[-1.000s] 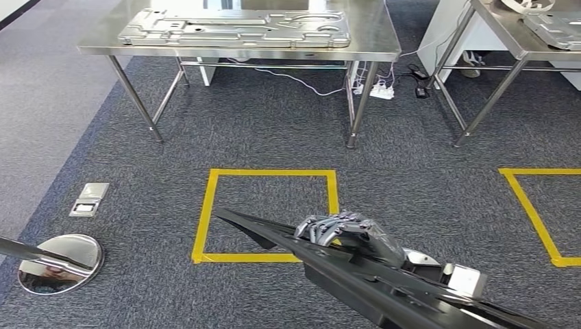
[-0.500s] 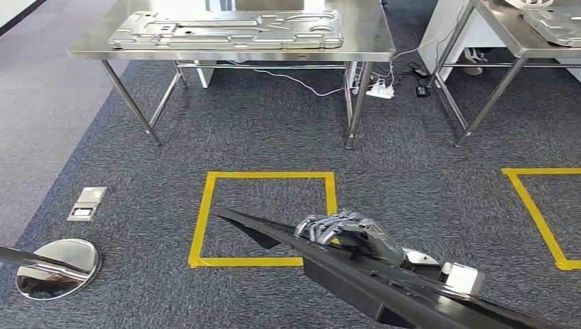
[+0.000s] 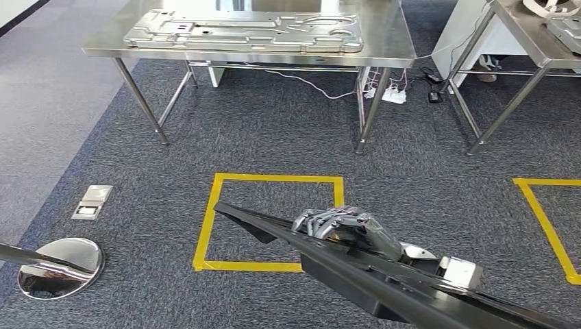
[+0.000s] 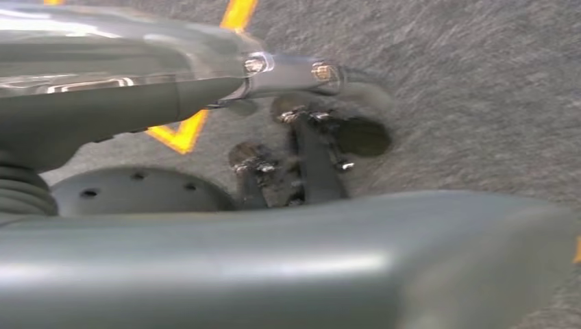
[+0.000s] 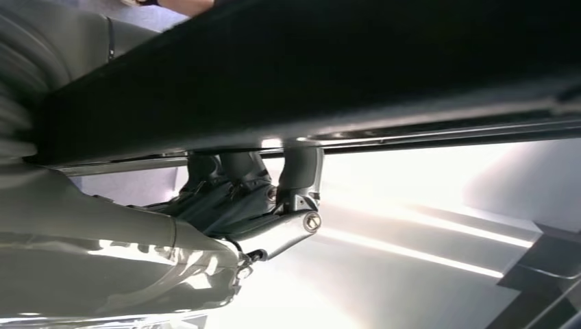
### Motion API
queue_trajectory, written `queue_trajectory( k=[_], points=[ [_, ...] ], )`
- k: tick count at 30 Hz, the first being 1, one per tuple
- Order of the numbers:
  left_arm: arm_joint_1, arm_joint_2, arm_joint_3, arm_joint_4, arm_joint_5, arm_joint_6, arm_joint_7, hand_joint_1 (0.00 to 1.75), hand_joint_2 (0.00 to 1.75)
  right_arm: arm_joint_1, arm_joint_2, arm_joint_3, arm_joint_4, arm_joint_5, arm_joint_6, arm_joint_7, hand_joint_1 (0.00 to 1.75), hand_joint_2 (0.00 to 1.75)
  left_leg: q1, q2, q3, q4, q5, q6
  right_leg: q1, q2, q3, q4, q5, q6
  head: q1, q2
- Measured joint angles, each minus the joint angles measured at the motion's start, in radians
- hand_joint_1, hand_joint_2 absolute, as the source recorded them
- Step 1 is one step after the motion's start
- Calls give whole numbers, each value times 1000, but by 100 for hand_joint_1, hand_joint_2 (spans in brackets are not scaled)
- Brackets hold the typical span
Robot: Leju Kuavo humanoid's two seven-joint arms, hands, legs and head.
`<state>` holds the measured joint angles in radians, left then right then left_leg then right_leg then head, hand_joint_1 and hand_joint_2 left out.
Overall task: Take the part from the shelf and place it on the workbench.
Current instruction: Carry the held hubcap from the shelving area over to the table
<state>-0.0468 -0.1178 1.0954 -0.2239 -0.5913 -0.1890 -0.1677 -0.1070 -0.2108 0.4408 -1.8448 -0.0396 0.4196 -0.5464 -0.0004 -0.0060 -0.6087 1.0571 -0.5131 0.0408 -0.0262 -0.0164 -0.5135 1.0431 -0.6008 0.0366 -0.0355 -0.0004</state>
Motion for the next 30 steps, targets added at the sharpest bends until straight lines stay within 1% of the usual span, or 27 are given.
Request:
queue_trajectory(
  k=[1,2,4,5,6,7,8,9,10,11,13,15,16,17,18,19,20,21,22,23,24,25,26,27,28,30],
  points=[
    [1,0,0,0,0,0,0,0,0,-2,0,-1,0,0,0,0,175,175,3,0,7,-8,0,4,1,2,-8,22,-14,3,0,0],
    [0,0,0,0,0,0,0,0,0,-3,0,-2,1,-1,0,0,175,175,5,0,15,-13,-1,8,1,3,-29,65,-35,4,1,0],
    [-1,0,0,0,0,0,0,0,0,-1,0,-4,5,-2,0,0,175,175,4,-1,22,-15,-7,15,2,6,-102,187,-78,6,1,0],
    [-1,0,0,0,0,0,0,0,0,1,0,-5,8,-4,1,0,175,175,3,-1,27,-15,-11,17,3,6,-136,235,-84,7,1,0],
    [-1,-1,0,0,-1,0,0,0,0,2,0,-6,10,-6,1,0,175,175,2,-2,32,-15,-16,18,3,7,-156,252,-71,8,1,0],
    [0,-1,0,0,-1,0,0,0,0,3,0,-7,11,-8,2,0,175,175,1,-3,40,-15,-21,18,3,7,-158,233,-40,8,1,0],
    [1,-1,0,0,-2,1,0,0,0,4,0,-9,11,-9,2,0,175,175,1,-4,49,-15,-27,16,3,8,-143,179,6,6,1,0],
    [2,-2,0,0,-3,2,0,0,0,7,0,-12,11,-10,2,-3,175,175,1,-5,58,-15,-34,13,4,9,-121,119,46,2,1,0],
    [1,-3,0,0,-5,5,0,0,0,14,-2,-16,9,-9,1,-7,175,175,-1,-6,64,-14,-41,9,6,10,-100,64,73,-3,1,0],
    [0,-5,0,0,-6,9,0,0,0,26,-4,-20,4,-8,1,-14,175,175,-1,-8,66,-13,-45,4,9,11,-86,27,83,-8,1,0],
    [0,-12,0,0,-6,19,1,0,0,57,-13,-27,-13,-6,1,-31,175,175,-1,-10,66,-14,-51,-7,13,12,-77,6,75,-16,0,0],
    [1,-17,0,0,-6,24,-1,0,0,81,-20,-33,-31,-5,2,-43,175,175,0,-9,69,-11,-59,-17,8,12,-71,-2,72,-24,0,0],
    [1,-18,0,0,-5,25,-3,0,0,87,-22,-36,-37,-5,3,-47,175,175,1,-8,62,8,-71,-22,3,11,-66,-6,71,-29,-2,0],
    [0,-19,0,0,-5,25,-5,0,0,90,-23,-38,-41,-5,5,-50,175,175,3,-7,43,47,-91,-29,-1,9,-61,-9,69,-33,-3,0],
    [-1,-20,0,0,-5,25,-6,0,0,92,-23,-39,-43,-5,7,-52,175,175,6,-7,12,105,-115,-35,-2,8,-57,-9,65,-36,-4,0],
    [0,-21,1,0,-5,25,-6,0,0,92,-23,-39,-43,-5,9,-53,175,175,10,-6,-27,172,-138,-41,-2,7,-53,-9,61,-37,-5,0],
    [1,-21,1,0,-5,25,-6,0,0,93,-23,-39,-43,-5,10,-53,175,175,14,-6,-61,227,-150,-45,-2,6,-48,-9,57,-37,-5,0],
    [2,-21,2,0,-5,25,-6,0,0,93,-23,-39,-43,-5,11,-53,175,175,17,-5,-83,253,-144,-49,-3,7,-42,-9,52,-36,-5,0],
    [4,-21,2,0,-5,25,-6,0,0,93,-23,-39,-43,-5,12,-53,175,175,18,-5,-87,242,-118,-51,-4,7,-34,-9,46,-33,-5,0],
    [4,-21,2,0,-5,25,-6,0,0,92,-23,-39,-43,-5,13,-53,175,175,20,-3,-73,194,-76,-52,-5,7,-24,-9,39,-30,-5,0],
    [5,-21,3,0,-5,25,-6,0,0,90,-23,-39,-43,-5,15,-53,175,175,20,-2,-50,133,-34,-52,-7,7,-14,-10,32,-26,-5,0],
    [5,-21,4,0,-5,25,-6,0,0,87,-23,-39,-43,-6,17,-52,175,175,18,0,-29,78,-4,-49,-6,6,-5,-9,25,-20,-5,0],
    [4,-21,6,0,-4,24,-6,0,0,84,-22,-39,-43,-6,19,-52,175,175,16,1,-12,37,9,-44,-5,6,-1,-9,20,-15,-5,0],
    [3,-21,8,0,-4,24,-5,0,0,81,-20,-39,-43,-6,20,-50,175,175,13,2,-5,20,6,-39,-4,6,0,-10,17,-9,-5,0],
    [3,-21,10,0,-4,23,-4,0,0,78,-19,-38,-43,-6,20,-47,175,175,10,2,-4,15,-1,-32,-3,6,1,-13,16,-3,-6,0],
    [5,-20,13,0,-4,22,-2,0,0,72,-15,-38,-43,-5,21,-39,175,175,10,2,2,7,-6,-19,-5,5,7,-17,11,8,-6,0]
  ],
)
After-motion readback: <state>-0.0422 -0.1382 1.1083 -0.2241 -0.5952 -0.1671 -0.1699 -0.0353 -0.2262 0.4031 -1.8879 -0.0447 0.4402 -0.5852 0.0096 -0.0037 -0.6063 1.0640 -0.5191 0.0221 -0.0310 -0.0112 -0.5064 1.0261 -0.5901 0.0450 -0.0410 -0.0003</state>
